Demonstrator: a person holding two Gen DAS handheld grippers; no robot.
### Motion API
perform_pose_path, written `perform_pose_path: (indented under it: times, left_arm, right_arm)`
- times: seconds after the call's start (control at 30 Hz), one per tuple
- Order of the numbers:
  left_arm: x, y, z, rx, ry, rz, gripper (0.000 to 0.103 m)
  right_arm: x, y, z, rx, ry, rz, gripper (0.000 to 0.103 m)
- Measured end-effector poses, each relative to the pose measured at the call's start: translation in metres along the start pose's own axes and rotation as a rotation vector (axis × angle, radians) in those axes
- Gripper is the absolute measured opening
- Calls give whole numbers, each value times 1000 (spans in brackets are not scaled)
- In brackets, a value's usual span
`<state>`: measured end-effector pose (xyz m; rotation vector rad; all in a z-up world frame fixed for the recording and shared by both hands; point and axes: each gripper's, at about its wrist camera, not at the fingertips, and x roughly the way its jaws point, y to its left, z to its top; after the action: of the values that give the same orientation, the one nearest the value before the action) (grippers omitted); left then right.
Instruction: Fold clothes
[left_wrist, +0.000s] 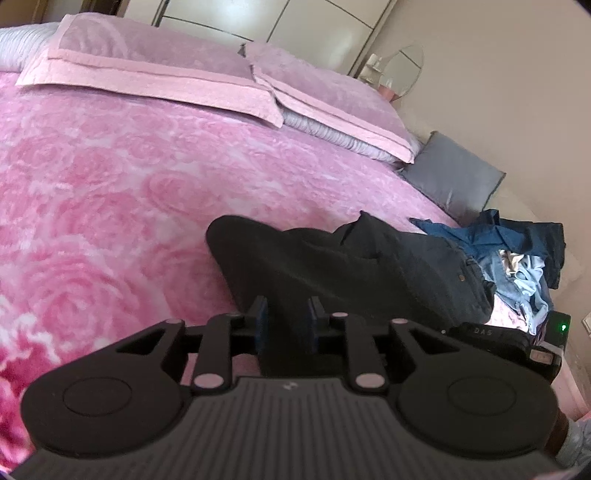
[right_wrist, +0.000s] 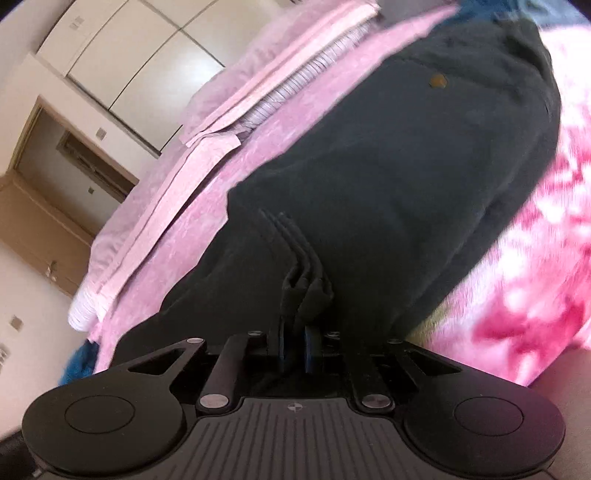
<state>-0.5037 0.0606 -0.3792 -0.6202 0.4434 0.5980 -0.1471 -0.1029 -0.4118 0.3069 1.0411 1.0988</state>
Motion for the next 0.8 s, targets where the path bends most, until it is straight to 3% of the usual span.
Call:
perform_pose_path:
  times: [0.17, 0.3, 0.4, 0.5, 0.53, 0.57, 0.6, 0.63, 0.73, 0.8]
  left_arm:
    - [17, -10, 5, 56, 33, -28, 17]
    - [58, -8, -14, 128, 209, 90, 13]
    - [57, -3, -16, 86, 197, 85, 12]
    - [51, -10, -14, 123, 191, 92, 12]
    - [48, -10, -13, 128, 184, 91, 12]
    - [45, -11, -11, 131, 175, 89, 12]
    - [41, -9, -9, 120, 163, 82, 12]
    - [37, -8, -6, 102, 148, 77, 12]
    - [34, -10, -5, 96, 142, 71, 12]
    - [37, -11, -12, 105, 156, 81, 12]
  right_arm:
    - [-3, 4, 2, -54, -15, -30, 8]
    - [7, 4, -2, -75, 10, -26, 7]
    - [9, 5, 1, -59, 25, -25, 7]
    - [4, 9, 10, -75, 53, -29, 9]
    - [2, 11, 12, -81, 61, -31, 12]
    - [-5, 15, 15, -100, 47, -51, 25]
    - [-11, 23, 15, -145, 14, -84, 40]
    - [-17, 31, 16, -192, -21, -118, 42]
    - [-36, 54, 12, -407, -160, -204, 43]
    - [-34, 68, 2, -542, -148, -174, 43]
